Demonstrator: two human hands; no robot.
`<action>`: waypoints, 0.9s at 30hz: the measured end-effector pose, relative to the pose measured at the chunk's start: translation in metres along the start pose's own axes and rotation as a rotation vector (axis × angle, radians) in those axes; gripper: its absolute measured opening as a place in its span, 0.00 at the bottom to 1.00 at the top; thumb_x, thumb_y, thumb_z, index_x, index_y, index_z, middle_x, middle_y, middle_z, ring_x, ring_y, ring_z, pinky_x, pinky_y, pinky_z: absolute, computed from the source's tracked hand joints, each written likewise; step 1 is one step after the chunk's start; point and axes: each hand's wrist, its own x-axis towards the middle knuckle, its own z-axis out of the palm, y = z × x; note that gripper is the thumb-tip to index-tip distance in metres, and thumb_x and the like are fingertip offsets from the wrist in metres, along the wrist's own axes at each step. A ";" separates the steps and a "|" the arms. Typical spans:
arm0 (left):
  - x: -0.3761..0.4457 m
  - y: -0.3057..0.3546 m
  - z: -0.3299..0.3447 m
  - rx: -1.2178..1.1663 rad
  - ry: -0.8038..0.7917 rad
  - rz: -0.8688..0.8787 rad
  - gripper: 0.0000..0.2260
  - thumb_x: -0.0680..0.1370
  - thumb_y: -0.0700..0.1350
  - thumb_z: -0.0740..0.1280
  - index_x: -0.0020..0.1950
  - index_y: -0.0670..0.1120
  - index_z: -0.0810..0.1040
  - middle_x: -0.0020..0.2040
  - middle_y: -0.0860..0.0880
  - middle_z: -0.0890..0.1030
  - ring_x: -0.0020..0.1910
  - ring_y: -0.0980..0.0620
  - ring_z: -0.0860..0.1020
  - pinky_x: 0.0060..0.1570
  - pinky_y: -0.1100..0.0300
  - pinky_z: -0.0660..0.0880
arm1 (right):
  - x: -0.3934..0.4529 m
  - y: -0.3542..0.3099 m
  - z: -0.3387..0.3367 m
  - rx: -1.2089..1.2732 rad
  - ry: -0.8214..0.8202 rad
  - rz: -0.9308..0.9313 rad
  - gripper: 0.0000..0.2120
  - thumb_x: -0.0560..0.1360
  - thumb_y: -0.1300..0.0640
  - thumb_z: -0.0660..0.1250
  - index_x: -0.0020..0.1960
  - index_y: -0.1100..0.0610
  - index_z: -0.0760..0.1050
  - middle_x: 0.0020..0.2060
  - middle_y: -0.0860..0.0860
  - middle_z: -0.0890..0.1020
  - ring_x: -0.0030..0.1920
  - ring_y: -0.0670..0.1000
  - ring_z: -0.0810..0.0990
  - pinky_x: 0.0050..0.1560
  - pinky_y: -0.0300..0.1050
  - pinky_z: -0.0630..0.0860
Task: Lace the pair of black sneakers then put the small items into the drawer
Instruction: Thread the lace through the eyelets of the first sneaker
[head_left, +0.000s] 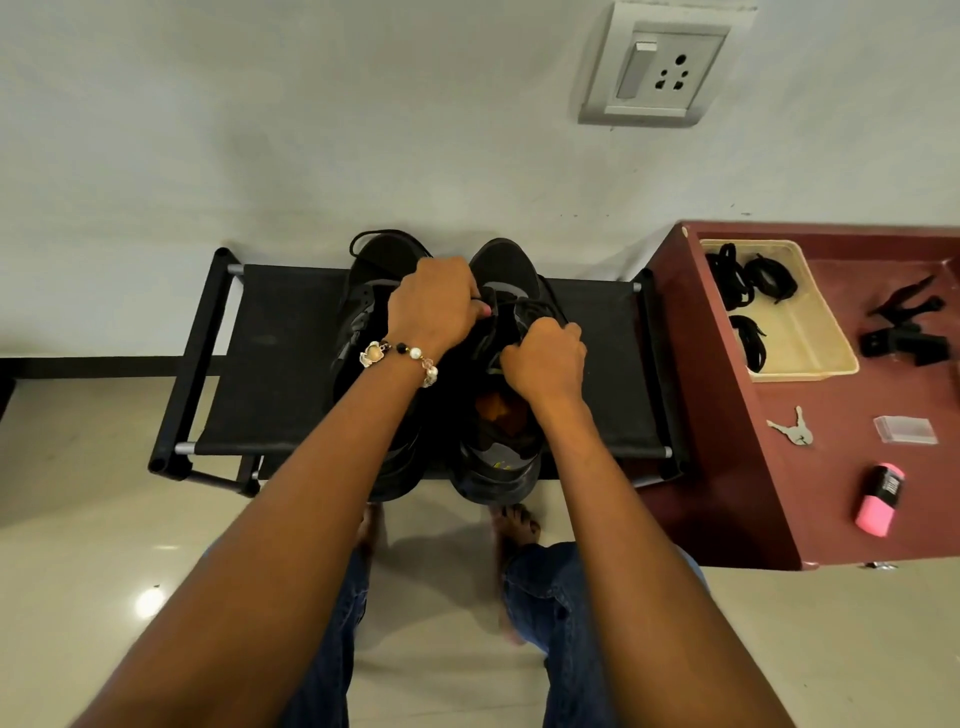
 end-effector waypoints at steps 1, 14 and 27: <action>0.002 -0.002 -0.001 -0.013 -0.022 0.003 0.09 0.76 0.51 0.70 0.51 0.47 0.84 0.50 0.44 0.82 0.48 0.42 0.80 0.43 0.54 0.75 | 0.000 0.000 0.000 0.002 -0.003 0.002 0.15 0.77 0.57 0.64 0.58 0.67 0.72 0.65 0.64 0.67 0.63 0.65 0.68 0.60 0.57 0.70; 0.011 -0.017 -0.037 -2.210 -0.039 -0.098 0.10 0.84 0.45 0.55 0.47 0.42 0.71 0.34 0.44 0.80 0.32 0.47 0.80 0.48 0.49 0.81 | -0.004 -0.001 -0.003 0.070 -0.009 0.021 0.11 0.77 0.58 0.65 0.39 0.61 0.65 0.64 0.65 0.68 0.64 0.66 0.68 0.59 0.56 0.71; 0.005 -0.021 -0.046 -0.656 0.110 -0.179 0.21 0.80 0.58 0.62 0.38 0.42 0.77 0.29 0.47 0.78 0.28 0.49 0.74 0.34 0.57 0.71 | 0.002 -0.001 0.007 0.054 -0.002 0.076 0.19 0.78 0.57 0.64 0.63 0.68 0.70 0.69 0.64 0.62 0.67 0.67 0.64 0.63 0.64 0.69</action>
